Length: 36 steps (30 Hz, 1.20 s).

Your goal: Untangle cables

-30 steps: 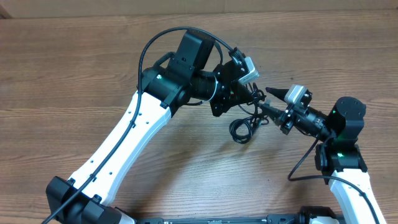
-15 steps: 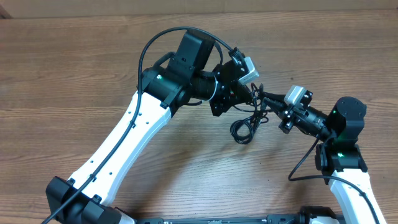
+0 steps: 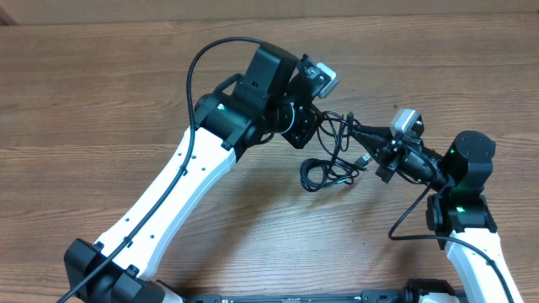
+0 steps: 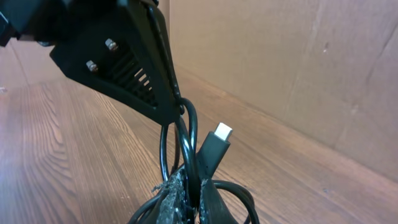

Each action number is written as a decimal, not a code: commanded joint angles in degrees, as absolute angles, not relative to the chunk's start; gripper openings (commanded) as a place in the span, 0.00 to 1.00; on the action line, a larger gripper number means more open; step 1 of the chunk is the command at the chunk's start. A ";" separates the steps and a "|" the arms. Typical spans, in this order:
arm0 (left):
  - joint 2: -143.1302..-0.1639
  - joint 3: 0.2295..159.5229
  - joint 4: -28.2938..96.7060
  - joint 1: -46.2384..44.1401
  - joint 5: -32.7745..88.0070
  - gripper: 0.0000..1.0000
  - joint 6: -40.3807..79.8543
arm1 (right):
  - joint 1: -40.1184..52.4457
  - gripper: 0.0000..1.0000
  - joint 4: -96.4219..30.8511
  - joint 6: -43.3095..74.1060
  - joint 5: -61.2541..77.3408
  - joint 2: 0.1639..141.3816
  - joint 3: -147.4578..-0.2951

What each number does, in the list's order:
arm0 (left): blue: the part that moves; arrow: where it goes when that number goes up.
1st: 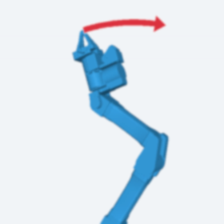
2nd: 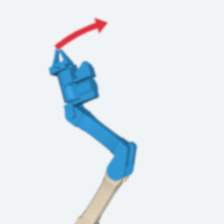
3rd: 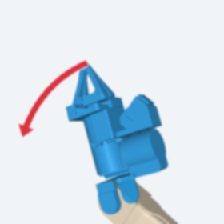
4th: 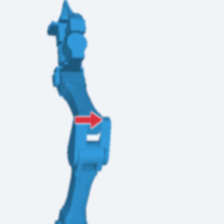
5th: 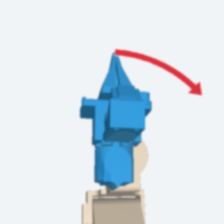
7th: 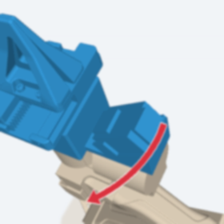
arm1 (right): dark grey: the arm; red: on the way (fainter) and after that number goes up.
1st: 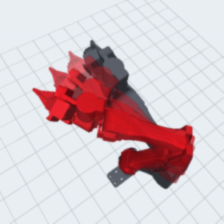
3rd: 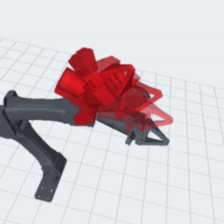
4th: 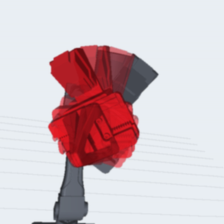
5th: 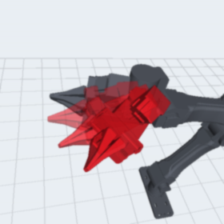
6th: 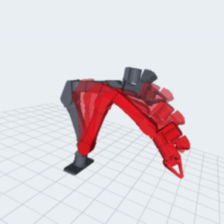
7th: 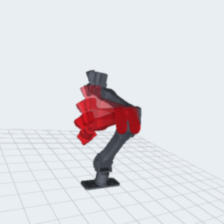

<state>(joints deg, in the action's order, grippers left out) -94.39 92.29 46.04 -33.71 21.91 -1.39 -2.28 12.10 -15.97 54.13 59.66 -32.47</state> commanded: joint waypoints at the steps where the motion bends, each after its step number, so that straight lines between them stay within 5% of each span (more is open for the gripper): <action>1: -94.41 92.68 46.96 -32.51 14.33 0.04 2.39 | -2.68 0.04 13.10 -11.00 54.11 59.64 -33.82; 12: -94.50 92.64 48.40 -32.27 13.15 0.04 3.88 | -5.50 0.04 15.03 12.36 46.35 59.64 -33.82; 17: -94.50 92.64 48.42 -32.27 13.15 0.04 3.86 | -5.50 0.05 14.66 13.67 44.82 59.66 -33.82; 18: -94.50 92.64 48.40 -32.27 13.17 0.04 3.86 | -5.50 0.22 14.66 13.47 44.82 59.66 -33.82; 20: -94.50 92.64 48.38 -32.27 13.15 0.04 3.84 | -5.50 0.36 14.66 13.47 44.82 59.66 -33.82; 27: -94.50 92.64 48.40 -32.27 13.23 0.04 3.84 | -5.50 0.24 14.66 13.45 44.84 59.66 -33.82; 31: -94.50 92.64 48.36 -32.27 13.39 0.04 3.62 | -5.50 0.45 14.46 13.17 44.80 59.66 -33.82; 36: -94.50 92.64 48.18 -32.23 13.10 0.04 3.62 | -5.50 0.47 8.86 5.30 42.35 59.66 -33.82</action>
